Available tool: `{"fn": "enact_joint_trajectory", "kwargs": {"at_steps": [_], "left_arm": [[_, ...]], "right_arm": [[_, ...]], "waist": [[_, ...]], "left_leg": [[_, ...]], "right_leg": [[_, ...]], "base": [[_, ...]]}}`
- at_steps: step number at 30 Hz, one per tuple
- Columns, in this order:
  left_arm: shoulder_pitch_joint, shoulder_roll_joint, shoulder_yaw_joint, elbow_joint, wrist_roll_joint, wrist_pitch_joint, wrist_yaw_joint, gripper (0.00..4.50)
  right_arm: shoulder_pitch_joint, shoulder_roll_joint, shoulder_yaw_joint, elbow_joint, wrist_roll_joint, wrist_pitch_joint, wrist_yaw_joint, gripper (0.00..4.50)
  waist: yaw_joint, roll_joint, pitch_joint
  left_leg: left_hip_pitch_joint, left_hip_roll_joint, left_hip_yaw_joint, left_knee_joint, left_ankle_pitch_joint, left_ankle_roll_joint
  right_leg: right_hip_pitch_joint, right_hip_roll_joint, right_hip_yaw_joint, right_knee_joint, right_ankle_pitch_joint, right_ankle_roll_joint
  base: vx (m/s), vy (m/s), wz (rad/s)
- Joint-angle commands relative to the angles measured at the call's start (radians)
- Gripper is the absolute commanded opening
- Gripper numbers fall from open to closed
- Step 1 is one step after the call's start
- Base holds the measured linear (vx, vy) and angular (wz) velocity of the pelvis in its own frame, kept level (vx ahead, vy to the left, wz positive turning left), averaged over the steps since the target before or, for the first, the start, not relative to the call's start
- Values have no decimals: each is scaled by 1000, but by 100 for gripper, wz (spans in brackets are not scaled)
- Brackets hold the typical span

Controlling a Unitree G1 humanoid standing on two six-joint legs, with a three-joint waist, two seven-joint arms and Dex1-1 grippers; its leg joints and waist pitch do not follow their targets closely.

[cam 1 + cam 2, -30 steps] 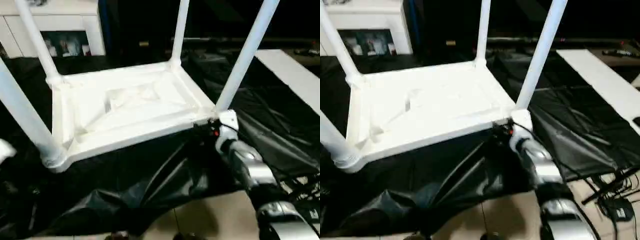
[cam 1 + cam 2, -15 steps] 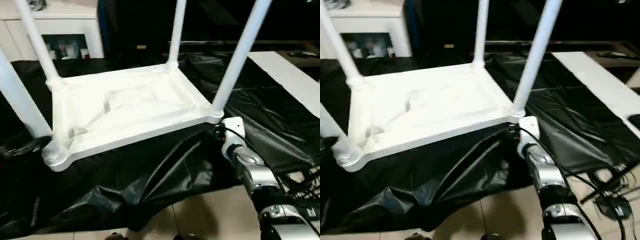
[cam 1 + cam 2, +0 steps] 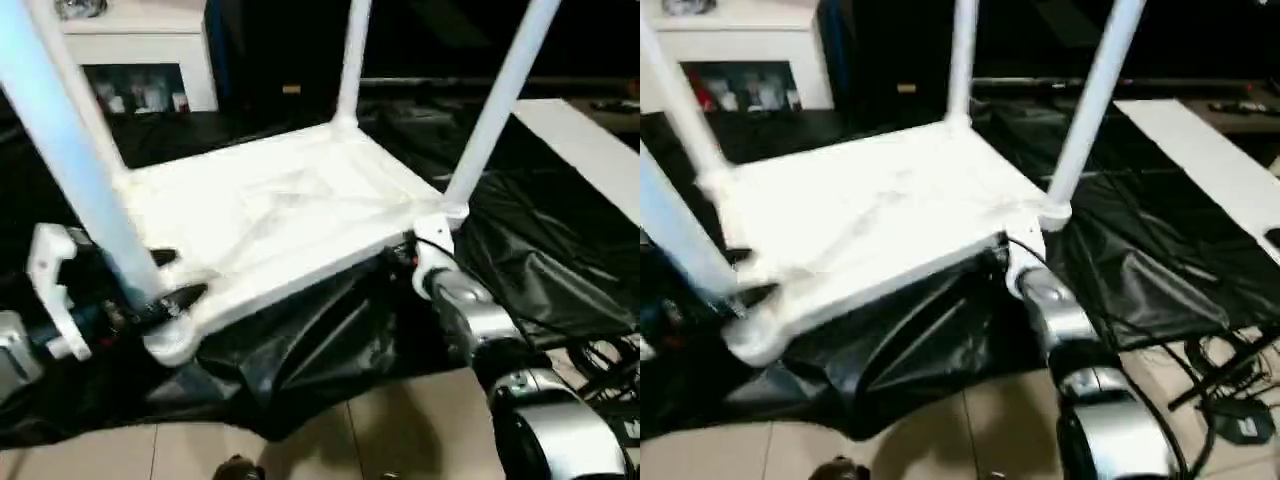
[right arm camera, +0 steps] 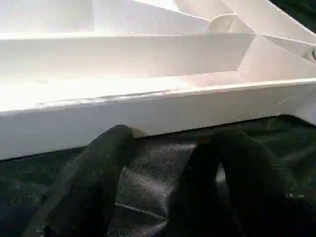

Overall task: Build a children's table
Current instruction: Rotate table base

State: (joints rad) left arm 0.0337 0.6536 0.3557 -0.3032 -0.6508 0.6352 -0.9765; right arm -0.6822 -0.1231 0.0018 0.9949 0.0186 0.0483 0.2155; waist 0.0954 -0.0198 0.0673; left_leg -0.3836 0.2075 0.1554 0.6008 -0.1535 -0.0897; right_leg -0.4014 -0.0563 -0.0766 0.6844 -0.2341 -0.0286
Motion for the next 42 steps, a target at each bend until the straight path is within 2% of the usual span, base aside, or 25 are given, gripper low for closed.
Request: {"fn": "enact_joint_trajectory", "kwargs": {"at_steps": [1,2,3,8,13,14,15,16,18,19,20,21,23,25,27,32,33,35,36,37,38,39,40,41,42], "left_arm": [[-11,2,-17,-69,-56,48,1,444],[-11,2,-17,-69,-56,48,1,444],[-13,8,-27,-98,-83,72,4,444],[-21,4,-54,-147,-134,108,13,444],[-54,-55,-119,-202,-212,168,55,444],[-54,-55,-119,-202,-212,168,55,444],[-78,-100,-165,-203,-213,175,78,444],[-84,-108,-174,-202,-214,177,83,444],[-93,-122,-189,-197,-208,175,91,444],[-117,-148,-221,-175,-187,164,100,444],[-117,-148,-221,-175,-187,164,100,444],[-127,-158,-234,-164,-178,157,101,444],[-130,-160,-237,-162,-179,157,101,444],[-172,-188,-269,-140,-180,154,106,444],[-220,-217,-299,-123,-186,157,111,444],[-291,-270,-356,-65,-127,122,124,444],[-327,-291,-389,-16,-90,92,122,444],[-342,-300,-400,2,-76,80,124,444],[-359,-310,-410,23,-62,65,127,444],[-359,-310,-410,23,-62,65,127,444],[-398,-330,-427,62,-41,45,125,444],[-398,-330,-427,62,-41,45,125,444],[-412,-339,-434,77,-32,35,123,444],[-412,-339,-434,77,-32,35,123,444],[-444,-352,-452,129,26,-7,148,444]], "right_arm": [[-34,10,15,36,-19,-23,8,318],[-34,10,15,36,-19,-23,8,318],[-55,22,14,61,-19,-38,10,318],[-84,47,24,91,-28,-54,29,318],[-101,99,58,108,-42,-64,74,318],[-101,99,58,108,-42,-64,74,318],[-110,135,76,117,-50,-76,110,318],[-114,142,78,123,-51,-81,119,318],[-116,152,84,127,-54,-86,133,318],[-116,174,100,129,-60,-96,161,318],[-116,174,100,129,-60,-96,161,318],[-115,183,107,128,-63,-100,173,318],[-115,185,108,128,-64,-101,177,318],[-112,205,126,127,-74,-109,212,318],[-111,220,140,128,-80,-117,242,318],[-124,227,135,150,-91,-125,218,318],[-132,225,125,156,-84,-125,222,318],[-134,224,124,158,-83,-125,226,318],[-136,223,122,158,-83,-126,230,318],[-136,223,122,158,-83,-126,230,318],[-136,217,121,154,-80,-125,253,318],[-136,217,121,154,-80,-125,253,318],[-136,216,119,154,-80,-126,253,318],[-136,216,119,154,-80,-126,253,318],[-138,215,110,158,-84,-134,236,318]], "waist": [[-9,19,-58],[-14,19,-59],[-17,13,-58],[-18,12,-61],[-24,7,-62],[-25,7,-61],[-32,2,-61],[-35,0,-60],[-38,1,-61],[-44,-7,-60],[-45,-6,-58],[-44,-2,-58],[-46,-2,-59],[-48,-4,-61],[-44,-1,-61],[-45,-6,-63],[-46,2,-64],[-45,-1,-65],[-44,-2,-65],[-45,3,-66],[-45,15,-66],[-45,10,-66],[-45,7,-67],[-44,8,-68],[-43,18,-68]], "left_leg": [[17,18,-7,-78,-413,-58],[17,18,-6,-78,-409,-57],[16,16,-3,-77,-402,-54],[16,17,3,-76,-369,-50],[16,17,8,-74,-344,-50],[15,17,8,-73,-343,-51],[12,16,8,-74,-338,-47],[12,17,8,-73,-339,-47],[10,17,6,-74,-336,-49],[6,17,6,-75,-330,-48],[6,16,5,-75,-335,-47],[14,18,7,-72,-346,-48],[12,19,6,-73,-339,-49],[16,20,8,-72,-333,-44],[16,19,8,-72,-325,-45],[14,20,7,-73,-318,-50],[14,19,7,-71,-305,-47],[17,19,8,-69,-304,-43],[13,19,8,-71,-293,-44],[14,19,7,-70,-294,-45],[15,19,7,-70,-299,-47],[17,19,7,-69,-305,-45],[12,19,5,-71,-299,-45],[13,19,6,-70,-294,-46],[14,19,4,-70,-295,-45]], "right_leg": [[28,-69,59,-121,-359,-126],[28,-67,60,-120,-333,-134],[29,-66,62,-118,-322,-137],[31,-65,66,-115,-280,-139],[33,-64,68,-112,-236,-148],[34,-64,68,-112,-234,-148],[38,-65,68,-113,-244,-144],[37,-66,69,-115,-251,-143],[39,-67,69,-114,-264,-139],[42,-66,68,-115,-267,-136],[41,-65,67,-115,-282,-132],[35,-69,70,-120,-298,-129],[37,-68,70,-117,-282,-133],[35,-65,70,-114,-252,-145],[35,-65,70,-114,-240,-149],[42,-69,71,-114,-228,-146],[42,-68,71,-114,-206,-150],[41,-68,71,-113,-195,-155],[45,-68,70,-111,-184,-157],[45,-67,70,-111,-174,-158],[44,-67,70,-112,-162,-165],[42,-65,70,-114,-163,-166],[49,-67,68,-109,-153,-173],[49,-67,69,-109,-147,-174],[48,-69,69,-108,-138,-179]], "base": [[0,0,0],[0,0,0],[0,0,0],[0,0,0],[0,0,0],[0,0,0],[0,0,0],[0,0,0],[0,0,0],[0,0,0],[0,0,0],[0,0,0],[0,0,0],[0,0,0],[0,0,0],[0,0,0],[0,0,0],[0,0,0],[0,0,0],[0,0,0],[0,0,0],[0,0,0],[0,0,0],[0,0,0],[0,0,0]]}}
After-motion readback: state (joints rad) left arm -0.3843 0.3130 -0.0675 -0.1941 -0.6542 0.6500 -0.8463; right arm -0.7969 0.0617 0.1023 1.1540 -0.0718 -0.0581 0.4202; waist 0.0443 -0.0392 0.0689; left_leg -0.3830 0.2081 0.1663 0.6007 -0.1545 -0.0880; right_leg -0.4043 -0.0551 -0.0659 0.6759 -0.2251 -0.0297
